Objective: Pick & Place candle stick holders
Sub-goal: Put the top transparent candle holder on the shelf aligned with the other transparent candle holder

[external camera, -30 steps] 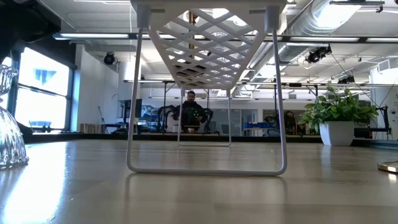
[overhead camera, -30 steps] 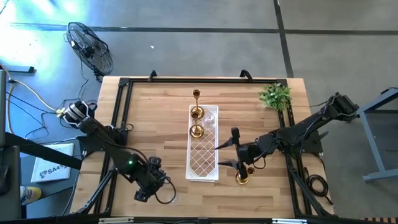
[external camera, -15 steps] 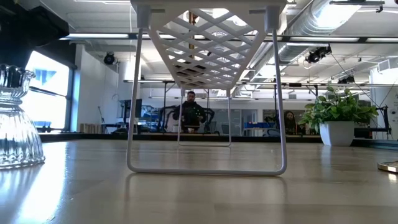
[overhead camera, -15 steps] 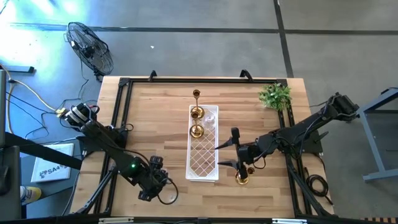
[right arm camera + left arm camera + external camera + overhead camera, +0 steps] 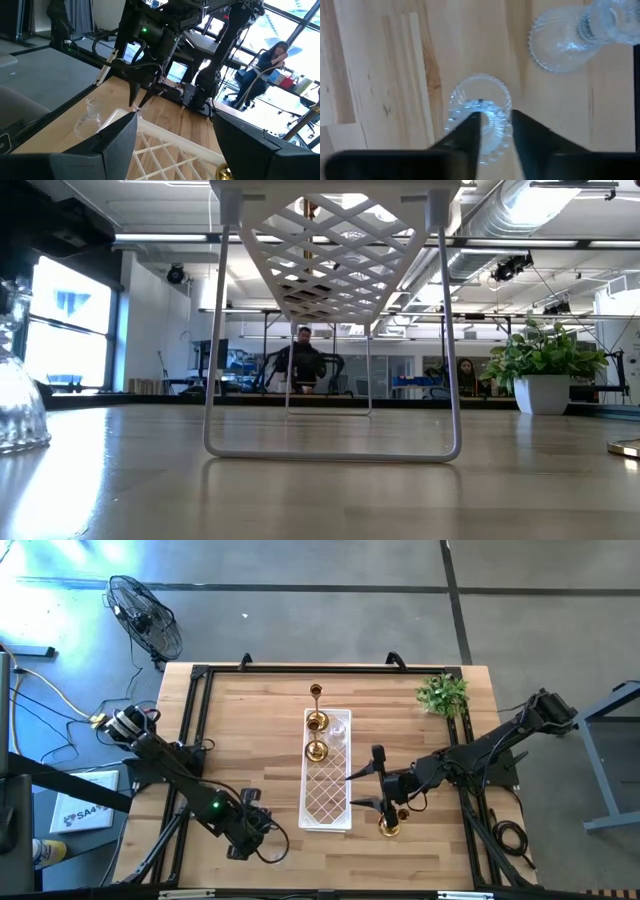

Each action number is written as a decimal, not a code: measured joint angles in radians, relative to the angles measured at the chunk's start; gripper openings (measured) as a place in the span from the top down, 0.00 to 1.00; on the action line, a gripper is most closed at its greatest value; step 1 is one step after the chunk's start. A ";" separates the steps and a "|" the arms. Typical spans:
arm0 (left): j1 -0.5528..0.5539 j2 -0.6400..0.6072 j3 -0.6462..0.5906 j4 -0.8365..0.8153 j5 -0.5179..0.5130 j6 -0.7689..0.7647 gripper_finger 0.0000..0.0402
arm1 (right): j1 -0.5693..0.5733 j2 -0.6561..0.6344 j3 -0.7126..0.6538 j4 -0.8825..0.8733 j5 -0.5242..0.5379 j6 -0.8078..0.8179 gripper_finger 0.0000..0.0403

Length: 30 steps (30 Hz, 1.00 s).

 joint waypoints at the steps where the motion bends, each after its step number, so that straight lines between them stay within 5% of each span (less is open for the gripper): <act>1: 0.000 0.000 0.000 0.004 0.006 0.009 0.84 | 0.000 0.000 0.000 0.000 0.000 0.000 0.36; 3: 0.000 0.000 0.000 -0.006 0.003 0.024 0.92 | 0.000 0.000 0.000 0.000 0.000 0.000 0.36; 12: -0.001 0.001 0.008 -0.015 -0.051 0.034 0.92 | 0.000 0.000 0.000 0.000 0.000 0.000 0.36; 30: -0.055 0.005 0.249 -0.339 -0.191 0.000 0.96 | 0.001 0.000 0.000 0.000 -0.023 0.000 0.36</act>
